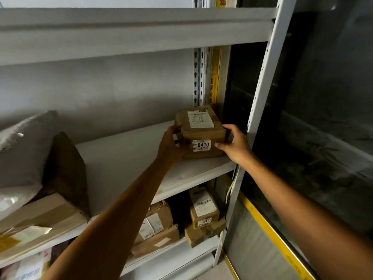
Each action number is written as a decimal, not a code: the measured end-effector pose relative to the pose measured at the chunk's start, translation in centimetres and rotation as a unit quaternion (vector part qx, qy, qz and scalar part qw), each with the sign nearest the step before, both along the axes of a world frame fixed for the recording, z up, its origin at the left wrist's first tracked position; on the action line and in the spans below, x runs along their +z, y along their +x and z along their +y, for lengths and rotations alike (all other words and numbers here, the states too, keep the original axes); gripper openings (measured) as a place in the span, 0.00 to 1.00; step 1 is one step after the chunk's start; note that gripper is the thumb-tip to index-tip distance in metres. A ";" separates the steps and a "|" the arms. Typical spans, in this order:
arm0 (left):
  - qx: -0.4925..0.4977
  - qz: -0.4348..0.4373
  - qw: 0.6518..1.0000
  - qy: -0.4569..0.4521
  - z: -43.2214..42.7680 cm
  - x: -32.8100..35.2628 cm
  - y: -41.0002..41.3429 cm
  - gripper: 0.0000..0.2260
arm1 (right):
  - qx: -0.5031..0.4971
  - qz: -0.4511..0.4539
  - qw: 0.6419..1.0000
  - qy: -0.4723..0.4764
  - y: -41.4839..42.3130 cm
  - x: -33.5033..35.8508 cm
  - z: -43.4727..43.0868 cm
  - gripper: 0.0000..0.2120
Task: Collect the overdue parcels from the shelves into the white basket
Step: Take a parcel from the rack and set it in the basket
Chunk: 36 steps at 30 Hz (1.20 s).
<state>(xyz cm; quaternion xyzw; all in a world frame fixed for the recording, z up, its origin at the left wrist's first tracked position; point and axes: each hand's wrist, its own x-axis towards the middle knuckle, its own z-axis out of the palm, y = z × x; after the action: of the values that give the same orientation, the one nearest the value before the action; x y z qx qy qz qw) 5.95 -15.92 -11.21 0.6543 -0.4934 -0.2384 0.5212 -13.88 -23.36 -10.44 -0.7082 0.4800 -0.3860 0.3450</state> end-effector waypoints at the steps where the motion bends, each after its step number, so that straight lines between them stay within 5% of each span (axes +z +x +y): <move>1: 0.001 -0.002 1.000 0.007 -0.1 0.1 0.0 0.32 | 0.002 0.012 1.000 0.003 0.0 0.1 0.0 0.33; 9: -0.023 -0.253 0.955 0.152 4.0 1.4 0.5 0.29 | -0.023 0.212 0.977 -0.021 -1.3 1.3 3.3 0.34; 15: 0.015 -0.319 0.918 0.236 9.7 3.4 0.4 0.23 | 0.019 0.331 0.943 0.016 -3.6 3.0 6.1 0.28; 19: 0.047 -0.358 0.900 0.243 14.3 4.3 -1.3 0.24 | 0.076 0.348 0.934 -0.027 -4.4 4.1 8.9 0.21; 36: 0.283 -0.351 0.841 0.300 40.2 8.2 -4.8 0.21 | 0.297 0.273 0.911 -0.081 1.1 7.4 23.2 0.25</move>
<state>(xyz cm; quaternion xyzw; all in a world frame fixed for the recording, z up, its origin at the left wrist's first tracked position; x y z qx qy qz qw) 1.14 24.24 -3.05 0.9297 -0.3409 0.0289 0.1367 -12.79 -0.14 -3.08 -0.9216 0.2898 -0.0947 0.2402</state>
